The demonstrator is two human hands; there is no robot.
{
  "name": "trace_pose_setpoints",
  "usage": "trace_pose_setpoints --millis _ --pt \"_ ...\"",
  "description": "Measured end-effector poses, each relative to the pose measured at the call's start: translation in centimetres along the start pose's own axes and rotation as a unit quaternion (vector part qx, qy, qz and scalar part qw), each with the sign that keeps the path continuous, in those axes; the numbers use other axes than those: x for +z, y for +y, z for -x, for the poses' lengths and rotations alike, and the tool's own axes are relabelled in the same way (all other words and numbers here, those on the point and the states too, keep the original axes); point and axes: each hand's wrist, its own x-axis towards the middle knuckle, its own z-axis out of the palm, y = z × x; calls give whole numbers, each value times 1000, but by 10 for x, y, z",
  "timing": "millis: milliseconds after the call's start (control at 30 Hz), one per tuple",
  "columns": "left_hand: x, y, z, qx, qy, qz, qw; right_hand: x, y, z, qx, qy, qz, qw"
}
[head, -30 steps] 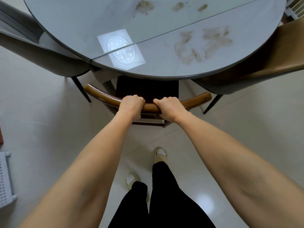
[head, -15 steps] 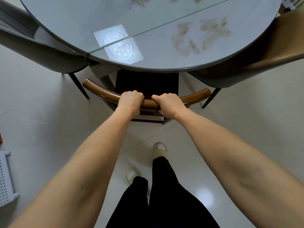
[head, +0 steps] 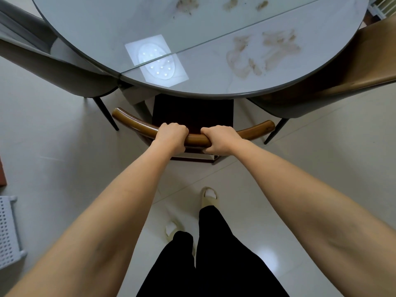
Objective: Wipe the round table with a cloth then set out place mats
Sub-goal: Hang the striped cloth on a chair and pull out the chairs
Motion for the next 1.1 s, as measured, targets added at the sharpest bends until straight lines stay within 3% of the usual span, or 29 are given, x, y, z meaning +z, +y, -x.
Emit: trace_pose_setpoints --millis 133,233,433,767,1100 --pt "-7 -4 2 3 -76 46 996 -16 1 1 25 -100 -112 988" --pt "-28 -17 3 -26 -113 96 989 -42 7 -4 32 -121 -138 982" --pt "-90 -69 15 -96 -50 88 990 -109 -5 -43 6 -79 -64 995" --pt "-138 -203 94 -269 47 77 959 -182 -151 -125 -100 -20 -12 995" --pt "-163 -411 149 -258 103 33 960 -213 -326 -251 -82 61 -21 995"
